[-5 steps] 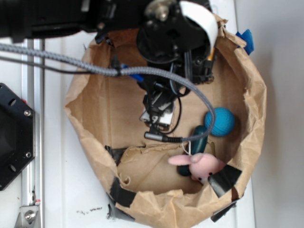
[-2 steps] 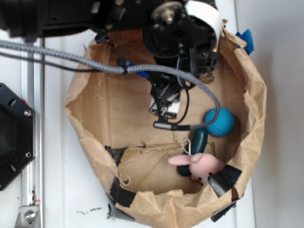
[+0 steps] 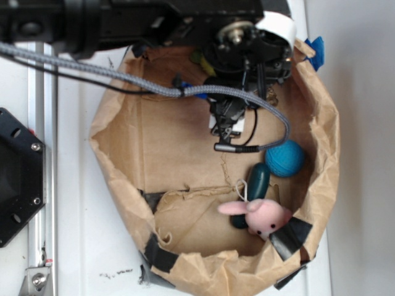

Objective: Grab the green animal.

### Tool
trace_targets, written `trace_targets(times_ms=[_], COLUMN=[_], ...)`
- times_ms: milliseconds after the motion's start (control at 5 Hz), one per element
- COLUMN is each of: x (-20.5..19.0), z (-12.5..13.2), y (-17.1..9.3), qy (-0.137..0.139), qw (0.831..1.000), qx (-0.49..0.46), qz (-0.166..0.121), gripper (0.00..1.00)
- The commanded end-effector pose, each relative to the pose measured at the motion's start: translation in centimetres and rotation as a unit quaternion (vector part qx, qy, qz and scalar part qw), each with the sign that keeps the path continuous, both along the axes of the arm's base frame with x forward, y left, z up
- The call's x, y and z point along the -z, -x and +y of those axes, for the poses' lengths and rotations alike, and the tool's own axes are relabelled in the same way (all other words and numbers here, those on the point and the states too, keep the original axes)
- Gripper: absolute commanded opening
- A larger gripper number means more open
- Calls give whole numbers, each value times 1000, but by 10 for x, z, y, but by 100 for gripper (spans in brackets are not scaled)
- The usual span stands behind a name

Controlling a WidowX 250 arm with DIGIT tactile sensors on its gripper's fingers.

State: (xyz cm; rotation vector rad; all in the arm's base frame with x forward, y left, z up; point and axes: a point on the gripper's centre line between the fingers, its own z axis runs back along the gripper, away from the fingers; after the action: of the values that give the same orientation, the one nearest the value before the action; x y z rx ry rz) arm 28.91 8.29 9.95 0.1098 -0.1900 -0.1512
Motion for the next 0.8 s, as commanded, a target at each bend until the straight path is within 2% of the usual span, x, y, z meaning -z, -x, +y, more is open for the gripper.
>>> trace_targets(times_ms=[0, 200, 400, 600], x=[-3, -10, -3, 14], z=[-8, -22, -28, -30], y=[6, 18, 14, 7], qy=[-15, 13, 11, -5], qw=[1000, 999, 998, 999], qx=[17, 46, 59, 50], qz=[-7, -5, -13, -4], gripper=[100, 100, 100, 100])
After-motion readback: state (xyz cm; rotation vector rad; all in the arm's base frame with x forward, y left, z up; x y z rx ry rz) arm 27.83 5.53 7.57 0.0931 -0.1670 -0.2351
